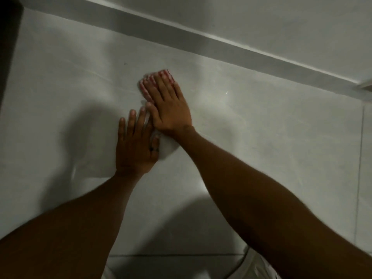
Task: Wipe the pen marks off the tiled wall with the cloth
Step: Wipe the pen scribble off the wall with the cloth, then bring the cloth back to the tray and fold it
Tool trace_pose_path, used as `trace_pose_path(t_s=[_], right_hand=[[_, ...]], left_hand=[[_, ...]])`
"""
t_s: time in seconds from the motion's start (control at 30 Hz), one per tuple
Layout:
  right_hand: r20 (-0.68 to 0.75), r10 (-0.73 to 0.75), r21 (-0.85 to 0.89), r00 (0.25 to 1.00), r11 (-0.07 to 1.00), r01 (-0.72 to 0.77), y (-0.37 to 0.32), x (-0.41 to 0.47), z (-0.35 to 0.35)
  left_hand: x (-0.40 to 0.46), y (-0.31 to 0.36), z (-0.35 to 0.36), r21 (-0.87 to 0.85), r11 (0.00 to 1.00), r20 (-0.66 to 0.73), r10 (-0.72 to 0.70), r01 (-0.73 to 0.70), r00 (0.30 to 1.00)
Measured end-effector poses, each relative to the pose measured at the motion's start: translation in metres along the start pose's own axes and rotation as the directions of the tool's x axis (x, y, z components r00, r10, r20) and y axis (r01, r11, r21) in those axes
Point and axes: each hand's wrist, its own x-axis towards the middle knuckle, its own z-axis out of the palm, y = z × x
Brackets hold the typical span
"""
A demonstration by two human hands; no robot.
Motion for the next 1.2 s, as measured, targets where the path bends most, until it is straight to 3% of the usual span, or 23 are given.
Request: trace_pose_path(t_s=[0.03,0.13,0.17,0.27,0.47,0.53,0.6,0.67,0.7,0.73,0.77,0.8,0.83,0.87,0.9,0.93,0.97,1.03,1.1,1.2], right_hand=[[-0.004,-0.011,0.000,1.000,1.000,0.011,0.008,-0.002,-0.001],[0.002,0.238,-0.002,0.971,0.971,-0.238,0.010,-0.007,-0.005],[0.018,0.213,-0.016,0.977,0.977,-0.212,0.007,-0.011,-0.004],[0.063,-0.042,-0.010,0.997,0.999,0.042,0.016,-0.037,-0.002],[0.059,0.009,0.162,0.998,0.987,-0.018,0.023,-0.084,0.000],[0.155,-0.041,0.210,0.987,0.978,0.008,0.020,-0.114,-0.012],[0.348,-0.097,0.273,0.932,0.962,-0.002,0.011,-0.145,-0.040],[0.521,-0.038,0.395,0.853,0.896,-0.202,-0.011,-0.161,-0.084],[0.602,0.091,0.437,0.794,0.795,-0.422,-0.026,-0.160,-0.113],[0.666,0.201,0.477,0.718,0.626,-0.617,-0.041,-0.156,-0.145],[0.726,0.259,0.542,0.637,0.355,-0.762,-0.056,-0.148,-0.176],[0.775,0.262,0.589,0.575,0.029,-0.808,-0.071,-0.135,-0.204],[0.794,0.201,0.607,0.574,-0.207,-0.767,-0.086,-0.117,-0.229],[0.789,0.117,0.598,0.603,-0.367,-0.712,-0.103,-0.096,-0.257],[0.779,0.013,0.552,0.627,-0.488,-0.676,-0.123,-0.070,-0.288],[0.767,-0.078,0.509,0.637,-0.530,-0.678,-0.145,-0.043,-0.319],[0.747,-0.170,0.488,0.643,-0.517,-0.704,-0.165,-0.014,-0.348],[0.695,-0.319,0.547,0.645,-0.348,-0.761,-0.204,0.043,-0.402],[0.646,-0.365,0.712,0.671,-0.031,-0.702,-0.241,0.096,-0.443],[0.578,-0.309,0.775,0.755,0.497,-0.390,-0.309,0.166,-0.478]], left_hand=[[-0.001,-0.001,0.002,0.007,1.000,-0.002,0.003,-0.003,1.000],[-0.003,-0.004,0.008,0.000,1.000,-0.012,0.013,-0.013,1.000],[-0.002,-0.004,0.010,0.002,1.000,-0.014,0.015,-0.015,1.000],[-0.003,-0.006,0.015,0.010,1.000,-0.028,0.024,-0.024,0.999],[-0.004,-0.005,0.017,0.007,0.999,-0.025,0.032,-0.032,0.999],[-0.004,-0.003,0.005,0.006,1.000,0.066,0.013,-0.014,0.998],[0.004,-0.002,-0.022,-0.053,0.999,0.262,0.009,0.005,0.965],[0.019,0.002,-0.063,-0.154,0.980,0.523,-0.027,0.126,0.852],[0.027,0.007,-0.091,-0.238,0.922,0.657,-0.080,0.307,0.750],[0.031,0.015,-0.123,-0.298,0.780,0.758,-0.156,0.550,0.633],[0.032,0.023,-0.159,-0.321,0.563,0.831,-0.218,0.761,0.512],[0.032,0.028,-0.198,-0.335,0.304,0.889,-0.213,0.892,0.406],[0.031,0.030,-0.236,-0.361,0.034,0.919,-0.156,0.932,0.362],[0.031,0.028,-0.276,-0.413,-0.193,0.911,-0.101,0.890,0.400],[0.034,0.023,-0.319,-0.486,-0.359,0.867,-0.083,0.797,0.491],[0.037,0.014,-0.362,-0.566,-0.454,0.806,-0.129,0.689,0.577],[0.041,0.002,-0.403,-0.639,-0.483,0.749,-0.218,0.598,0.625],[0.052,-0.029,-0.473,-0.769,-0.444,0.630,-0.408,0.460,0.661],[0.063,-0.069,-0.527,-0.861,-0.335,0.509,-0.562,0.383,0.651],[0.084,-0.133,-0.580,-0.910,-0.170,0.375,-0.729,0.379,0.573]])
